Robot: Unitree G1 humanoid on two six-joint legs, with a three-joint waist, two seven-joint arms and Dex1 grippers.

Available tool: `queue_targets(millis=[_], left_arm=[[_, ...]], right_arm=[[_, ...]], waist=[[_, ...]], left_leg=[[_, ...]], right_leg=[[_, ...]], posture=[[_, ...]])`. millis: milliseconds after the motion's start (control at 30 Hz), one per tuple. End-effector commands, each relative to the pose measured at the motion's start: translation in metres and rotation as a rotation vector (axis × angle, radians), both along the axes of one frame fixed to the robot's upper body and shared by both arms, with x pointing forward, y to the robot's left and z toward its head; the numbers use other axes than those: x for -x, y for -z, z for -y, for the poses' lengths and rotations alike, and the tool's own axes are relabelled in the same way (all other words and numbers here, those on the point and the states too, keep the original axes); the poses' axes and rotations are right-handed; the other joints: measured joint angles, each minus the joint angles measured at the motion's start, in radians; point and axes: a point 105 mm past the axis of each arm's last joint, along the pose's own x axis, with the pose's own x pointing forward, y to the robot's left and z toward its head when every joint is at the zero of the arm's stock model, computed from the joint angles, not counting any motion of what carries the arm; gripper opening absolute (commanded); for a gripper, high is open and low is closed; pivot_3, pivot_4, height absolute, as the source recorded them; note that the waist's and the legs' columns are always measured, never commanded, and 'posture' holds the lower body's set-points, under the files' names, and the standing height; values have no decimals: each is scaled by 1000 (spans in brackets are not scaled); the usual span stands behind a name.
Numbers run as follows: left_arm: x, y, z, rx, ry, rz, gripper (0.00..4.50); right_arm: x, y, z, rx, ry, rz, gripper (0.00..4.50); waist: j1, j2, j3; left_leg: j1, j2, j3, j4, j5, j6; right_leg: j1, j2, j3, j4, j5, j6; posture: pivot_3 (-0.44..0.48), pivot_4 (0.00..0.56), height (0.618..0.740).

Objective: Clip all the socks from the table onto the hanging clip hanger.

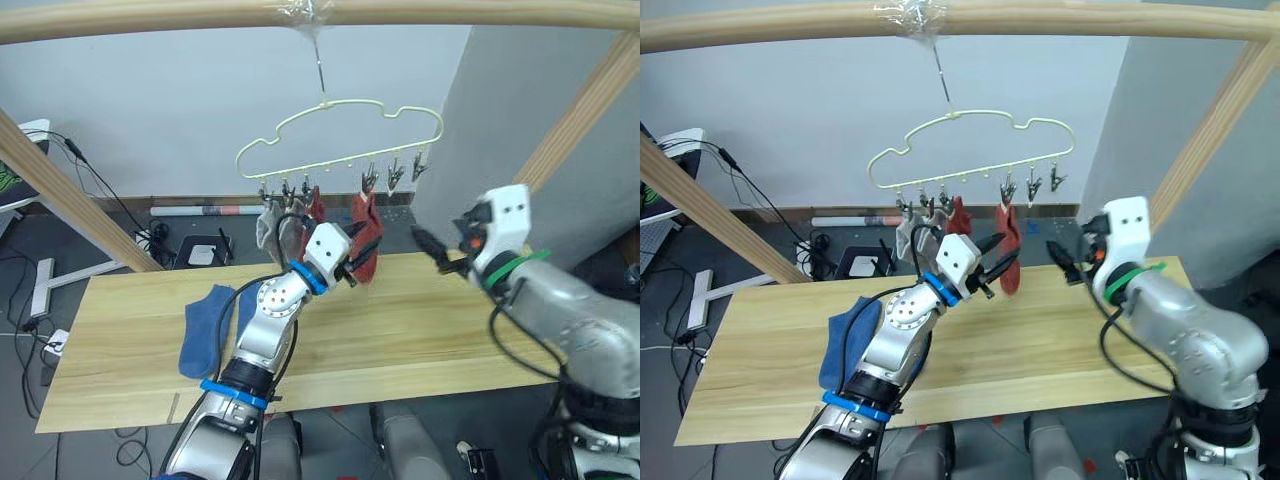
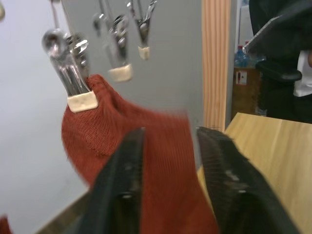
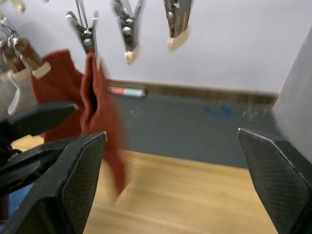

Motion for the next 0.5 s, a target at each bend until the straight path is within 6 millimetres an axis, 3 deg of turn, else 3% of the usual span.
queue_targets(millis=[33,100,233,333,400,500], left_arm=[[2,-16,-27,-5,-46,53,3154],[5,-22,-40,-19,-46,48,3733],[17,-37,-59,-61,-27,71,3733],[25,-50,-65,-70,-20,91,3757],[28,-57,-67,-75,-22,108,3757],[31,-70,-71,-79,-34,138,3757]], right_arm=[[1,-16,-9,27,47,198,4500],[-3,-14,-7,43,94,237,4500],[-10,-18,-7,30,140,302,4500],[-17,-20,-5,13,174,323,3932],[-21,-20,-5,22,180,333,3218],[-29,-24,-8,18,190,356,3218]], waist=[[2,0,0],[7,0,0],[19,-1,0],[30,-1,0],[32,-1,0],[34,-1,0]], left_leg=[[0,0,0,0,0,0],[0,0,0,0,0,0],[0,0,0,0,0,0],[-1,0,0,0,0,0],[-1,0,0,0,0,0],[-1,0,0,0,0,0]], right_leg=[[0,0,0,0,0,0],[0,0,0,0,0,-1],[0,0,0,-1,-1,-1],[0,0,0,-1,0,-1],[0,0,0,-1,0,-1],[0,0,0,-1,0,-1]], posture=[[-69,234,740],[-47,236,740],[-34,237,740],[-10,236,740],[-5,235,740],[6,236,740]])
